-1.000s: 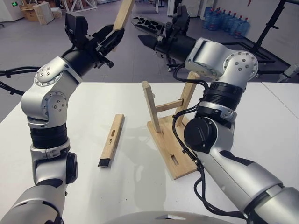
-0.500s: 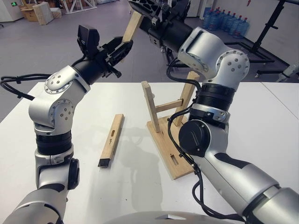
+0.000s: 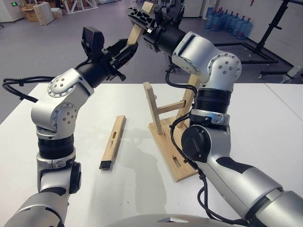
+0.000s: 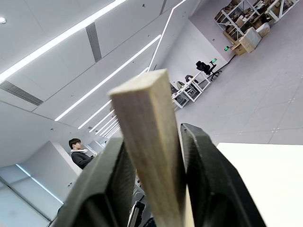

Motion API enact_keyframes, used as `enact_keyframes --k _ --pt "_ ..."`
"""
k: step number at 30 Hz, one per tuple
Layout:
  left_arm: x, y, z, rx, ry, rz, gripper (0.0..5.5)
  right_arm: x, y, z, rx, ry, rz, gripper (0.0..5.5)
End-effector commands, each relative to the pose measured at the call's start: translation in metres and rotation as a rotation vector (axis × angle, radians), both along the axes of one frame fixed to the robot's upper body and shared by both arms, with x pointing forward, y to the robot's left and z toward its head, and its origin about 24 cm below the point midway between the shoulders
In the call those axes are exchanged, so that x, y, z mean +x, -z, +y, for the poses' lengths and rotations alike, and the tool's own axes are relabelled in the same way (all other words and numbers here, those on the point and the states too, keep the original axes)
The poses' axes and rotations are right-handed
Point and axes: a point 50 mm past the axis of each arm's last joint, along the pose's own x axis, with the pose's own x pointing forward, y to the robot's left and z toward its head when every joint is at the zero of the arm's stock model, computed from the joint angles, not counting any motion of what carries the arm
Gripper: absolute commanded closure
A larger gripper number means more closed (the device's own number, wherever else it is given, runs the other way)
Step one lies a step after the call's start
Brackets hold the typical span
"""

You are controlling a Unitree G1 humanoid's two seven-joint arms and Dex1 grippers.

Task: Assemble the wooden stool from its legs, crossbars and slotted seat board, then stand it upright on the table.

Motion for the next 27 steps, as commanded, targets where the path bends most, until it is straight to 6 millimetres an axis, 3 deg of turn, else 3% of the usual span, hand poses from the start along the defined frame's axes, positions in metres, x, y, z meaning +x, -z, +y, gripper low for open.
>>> enact_keyframes --k 1,7,8,12,17,23,25,27 --pt "0.0 0.004 -0.001 0.024 0.0 0.02 4.23 -0.001 0.0 0.001 -0.001 0.0 -0.007 4.77" --pt "0.001 0.01 -0.002 0.058 -0.015 0.03 4.23 -0.001 0.001 -0.003 -0.024 0.041 -0.033 5.07" --pt "0.001 0.011 -0.002 0.051 -0.014 0.044 3.85 -0.001 0.002 -0.003 -0.028 0.045 -0.035 5.09" --pt "-0.002 0.012 -0.006 0.017 0.016 0.08 3.33 -0.001 0.003 -0.004 -0.047 0.064 -0.053 5.11" --pt "-0.007 -0.008 0.011 -0.077 -0.053 0.029 3.08 0.002 0.002 -0.016 -0.064 0.109 -0.075 5.11" --pt "-0.043 -0.06 0.034 -0.349 0.081 -0.082 3.08 0.017 -0.04 -0.103 -0.092 0.397 -0.217 5.11" --pt "-0.047 -0.065 0.049 -0.512 0.11 -0.062 3.08 0.009 -0.053 -0.143 -0.111 0.491 -0.268 5.11" --pt "-0.041 -0.05 0.077 -0.667 0.011 0.016 3.08 -0.017 -0.057 -0.196 -0.229 0.591 -0.327 5.11"
